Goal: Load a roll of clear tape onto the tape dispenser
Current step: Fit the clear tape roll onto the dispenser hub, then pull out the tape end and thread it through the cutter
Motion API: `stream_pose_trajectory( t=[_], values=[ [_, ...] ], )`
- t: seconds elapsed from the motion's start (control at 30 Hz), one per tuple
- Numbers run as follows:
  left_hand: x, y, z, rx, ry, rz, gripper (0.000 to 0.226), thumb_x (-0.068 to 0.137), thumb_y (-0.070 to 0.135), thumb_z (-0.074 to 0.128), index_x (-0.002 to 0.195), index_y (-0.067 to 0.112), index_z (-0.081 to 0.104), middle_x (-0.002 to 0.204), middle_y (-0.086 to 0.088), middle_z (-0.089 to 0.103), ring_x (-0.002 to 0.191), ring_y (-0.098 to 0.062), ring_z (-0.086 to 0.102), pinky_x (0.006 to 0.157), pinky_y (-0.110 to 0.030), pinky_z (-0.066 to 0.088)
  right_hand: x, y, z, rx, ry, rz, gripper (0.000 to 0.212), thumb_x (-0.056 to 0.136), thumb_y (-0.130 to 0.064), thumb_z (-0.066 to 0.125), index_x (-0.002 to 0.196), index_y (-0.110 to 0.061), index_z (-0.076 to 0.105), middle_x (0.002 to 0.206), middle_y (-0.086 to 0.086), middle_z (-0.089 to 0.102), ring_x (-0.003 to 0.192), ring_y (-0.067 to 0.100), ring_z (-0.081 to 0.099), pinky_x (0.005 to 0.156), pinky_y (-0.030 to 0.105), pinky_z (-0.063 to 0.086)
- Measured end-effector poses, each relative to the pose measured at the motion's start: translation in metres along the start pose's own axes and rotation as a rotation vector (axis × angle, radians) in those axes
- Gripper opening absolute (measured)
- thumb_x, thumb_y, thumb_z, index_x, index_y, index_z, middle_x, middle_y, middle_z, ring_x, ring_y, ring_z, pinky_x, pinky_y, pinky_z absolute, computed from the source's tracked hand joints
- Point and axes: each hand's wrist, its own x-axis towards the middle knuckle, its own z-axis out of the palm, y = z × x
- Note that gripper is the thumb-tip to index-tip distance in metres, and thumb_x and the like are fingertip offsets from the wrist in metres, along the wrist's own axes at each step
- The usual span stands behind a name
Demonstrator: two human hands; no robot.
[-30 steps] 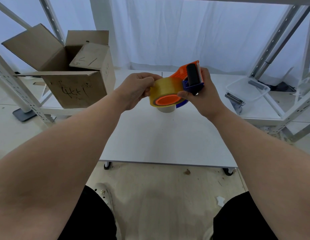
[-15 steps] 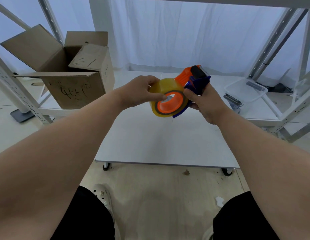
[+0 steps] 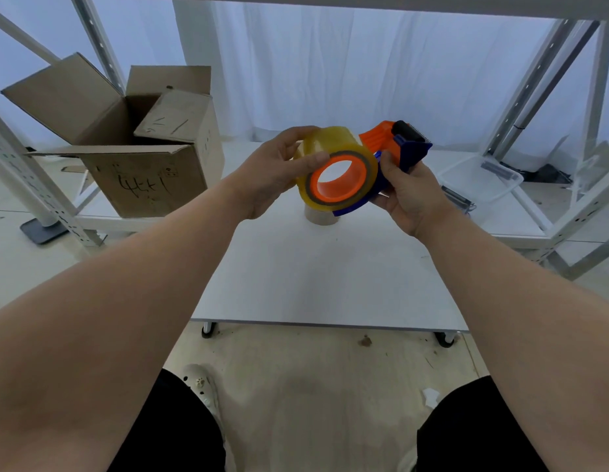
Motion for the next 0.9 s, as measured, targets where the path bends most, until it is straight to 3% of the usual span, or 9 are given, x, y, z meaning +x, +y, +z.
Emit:
stream_pose_trajectory(
  t=[0.1, 0.2, 0.3, 0.43, 0.5, 0.6, 0.7, 0.8, 0.9],
  values=[
    [0.000, 0.003, 0.003, 0.087, -0.039, 0.025, 0.043, 0.084, 0.019, 0.067, 0.119, 0.031, 0.045, 0.110, 0.001, 0.061, 0.097, -0.017, 0.064, 0.088, -0.030, 0.055, 0.002, 0.001, 0.001, 0.069, 0.030, 0.004, 0.041, 0.097, -0.017, 0.050, 0.137, -0.010, 0.043, 0.118, 0.011, 0.063, 0.102, 0.027, 0.066, 0.077, 0.043, 0.060],
    [0.002, 0.003, 0.003, 0.172, -0.043, 0.031, 0.049, 0.083, 0.023, 0.069, 0.122, 0.032, 0.041, 0.110, 0.001, 0.059, 0.097, -0.016, 0.063, 0.083, -0.025, 0.054, 0.001, 0.004, 0.006, 0.072, 0.085, 0.042, 0.032, 0.099, -0.017, 0.046, 0.130, -0.009, 0.048, 0.106, 0.007, 0.066, 0.095, 0.023, 0.067, 0.072, 0.038, 0.061],
    [0.004, -0.001, 0.001, 0.305, 0.014, 0.042, 0.050, 0.081, 0.027, 0.072, 0.121, 0.032, 0.042, 0.112, -0.003, 0.057, 0.097, -0.019, 0.062, 0.079, -0.026, 0.055, 0.002, 0.006, 0.013, 0.057, 0.135, 0.092, 0.031, 0.099, -0.021, 0.047, 0.127, -0.007, 0.050, 0.105, 0.009, 0.067, 0.096, 0.025, 0.066, 0.079, 0.040, 0.059],
    [0.007, -0.012, 0.003, 0.586, 0.174, 0.117, 0.054, 0.079, 0.031, 0.073, 0.123, 0.024, 0.044, 0.106, -0.002, 0.053, 0.091, -0.021, 0.057, 0.075, -0.032, 0.054, 0.005, 0.009, 0.026, -0.277, 0.316, 0.226, 0.052, 0.091, -0.039, 0.059, 0.128, -0.004, 0.047, 0.103, 0.006, 0.059, 0.091, 0.022, 0.060, 0.088, 0.037, 0.055],
    [0.007, -0.019, 0.001, 0.786, 0.209, 0.111, 0.059, 0.078, 0.038, 0.071, 0.127, 0.023, 0.043, 0.108, 0.000, 0.052, 0.091, -0.019, 0.053, 0.071, -0.034, 0.051, 0.002, 0.010, 0.029, -0.555, 0.358, 0.082, 0.061, 0.086, -0.040, 0.064, 0.131, -0.006, 0.041, 0.111, 0.006, 0.053, 0.097, 0.020, 0.054, 0.093, 0.035, 0.050],
    [0.005, -0.024, -0.005, 0.923, 0.168, 0.100, 0.060, 0.079, 0.040, 0.070, 0.130, 0.025, 0.042, 0.118, 0.000, 0.056, 0.094, -0.016, 0.050, 0.070, -0.029, 0.044, -0.006, 0.007, 0.037, -0.843, 0.140, -0.201, 0.053, 0.082, -0.041, 0.068, 0.122, -0.010, 0.052, 0.111, 0.006, 0.061, 0.102, 0.020, 0.060, 0.089, 0.031, 0.051],
    [0.004, -0.023, -0.004, 0.943, 0.133, 0.118, 0.060, 0.080, 0.037, 0.070, 0.131, 0.025, 0.041, 0.125, -0.002, 0.056, 0.097, -0.014, 0.048, 0.072, -0.027, 0.043, -0.011, 0.007, 0.043, -0.993, -0.065, -0.135, 0.057, 0.079, -0.046, 0.070, 0.122, -0.010, 0.056, 0.114, 0.003, 0.063, 0.103, 0.019, 0.060, 0.090, 0.033, 0.052],
    [0.003, -0.022, 0.000, 0.964, 0.114, 0.135, 0.061, 0.080, 0.037, 0.070, 0.132, 0.025, 0.040, 0.129, -0.002, 0.055, 0.100, -0.014, 0.048, 0.073, -0.026, 0.041, -0.013, 0.007, 0.040, -0.984, -0.105, -0.091, 0.064, 0.078, -0.046, 0.071, 0.127, -0.009, 0.053, 0.116, 0.003, 0.062, 0.105, 0.018, 0.059, 0.086, 0.027, 0.049],
    [0.001, -0.021, 0.000, 0.979, 0.108, 0.142, 0.063, 0.080, 0.037, 0.071, 0.133, 0.025, 0.040, 0.131, -0.002, 0.054, 0.106, -0.017, 0.050, 0.075, -0.026, 0.040, -0.013, 0.004, 0.036, -0.924, -0.123, -0.076, 0.059, 0.080, -0.039, 0.071, 0.128, -0.007, 0.055, 0.118, 0.006, 0.065, 0.106, 0.021, 0.062, 0.090, 0.031, 0.051]
  ],
)
